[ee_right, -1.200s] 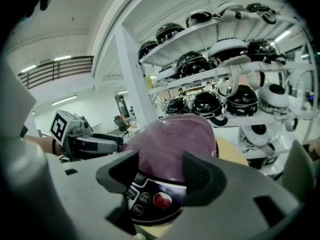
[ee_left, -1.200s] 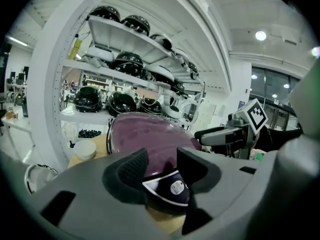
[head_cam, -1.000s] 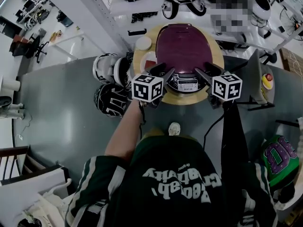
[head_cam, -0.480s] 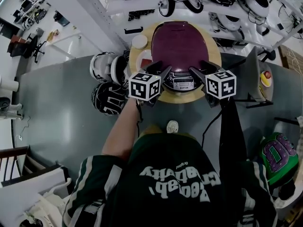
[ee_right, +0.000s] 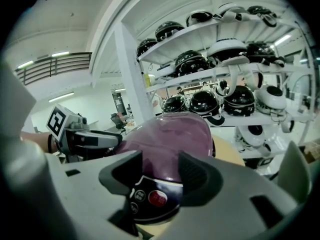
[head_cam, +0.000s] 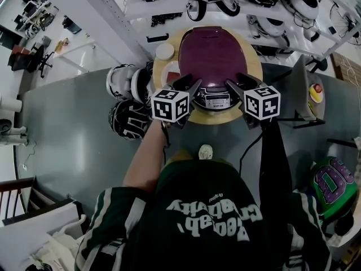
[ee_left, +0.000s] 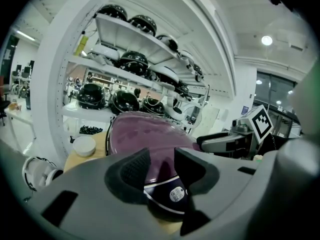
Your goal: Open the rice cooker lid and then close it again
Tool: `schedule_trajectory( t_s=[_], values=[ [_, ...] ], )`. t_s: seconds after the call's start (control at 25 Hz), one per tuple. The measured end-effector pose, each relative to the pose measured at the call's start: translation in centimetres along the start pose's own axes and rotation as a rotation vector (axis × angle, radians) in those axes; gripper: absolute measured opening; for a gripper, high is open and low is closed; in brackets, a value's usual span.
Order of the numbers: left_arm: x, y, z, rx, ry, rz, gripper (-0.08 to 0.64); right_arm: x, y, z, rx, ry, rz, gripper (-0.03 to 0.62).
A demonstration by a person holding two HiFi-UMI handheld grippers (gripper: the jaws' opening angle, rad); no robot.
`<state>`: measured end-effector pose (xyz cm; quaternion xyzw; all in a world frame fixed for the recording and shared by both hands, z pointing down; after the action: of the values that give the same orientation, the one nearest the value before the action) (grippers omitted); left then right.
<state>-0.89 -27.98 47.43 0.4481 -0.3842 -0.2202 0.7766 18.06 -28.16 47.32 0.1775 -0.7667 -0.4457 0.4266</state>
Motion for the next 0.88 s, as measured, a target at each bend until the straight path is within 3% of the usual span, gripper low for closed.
schedule_trajectory(
  t_s=[0.36,0.52,0.6,0.72,0.88],
  values=[
    [-0.2,0.2,0.0,0.019,-0.024,-0.022,0.15,0.0,0.0,0.1,0.024,0.023,-0.031,0.222],
    [-0.4,0.5,-0.3,0.1,-0.054,-0.041,0.152,-0.1,0.1,0.2,0.023,0.041,-0.075,0.21],
    [-0.4,0.8,-0.5,0.178,-0.065,-0.031,0.155,-0.3,0.4,0.3,0.011,0.066,-0.112,0.195],
    [-0.7,0.8,-0.9,0.301,-0.1,-0.028,0.16,-0.8,1.1,0.9,-0.019,0.12,-0.133,0.222],
    [-1.9,-0.4,-0.8,0.312,-0.118,-0.109,0.161,-1.9,1.3,1.3,-0.046,0.154,-0.169,0.23]
  ],
)
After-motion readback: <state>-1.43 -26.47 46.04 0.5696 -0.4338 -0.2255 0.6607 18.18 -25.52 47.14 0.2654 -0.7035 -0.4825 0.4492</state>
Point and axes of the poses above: the fingertips, and each gripper's own axes: x forward along the fingers, z to its left, y out of its underside, the point moved 5 cm from there along -x, backward along the fingers, and after that the axes turned 1 degree about x, right-handed, at the moved point
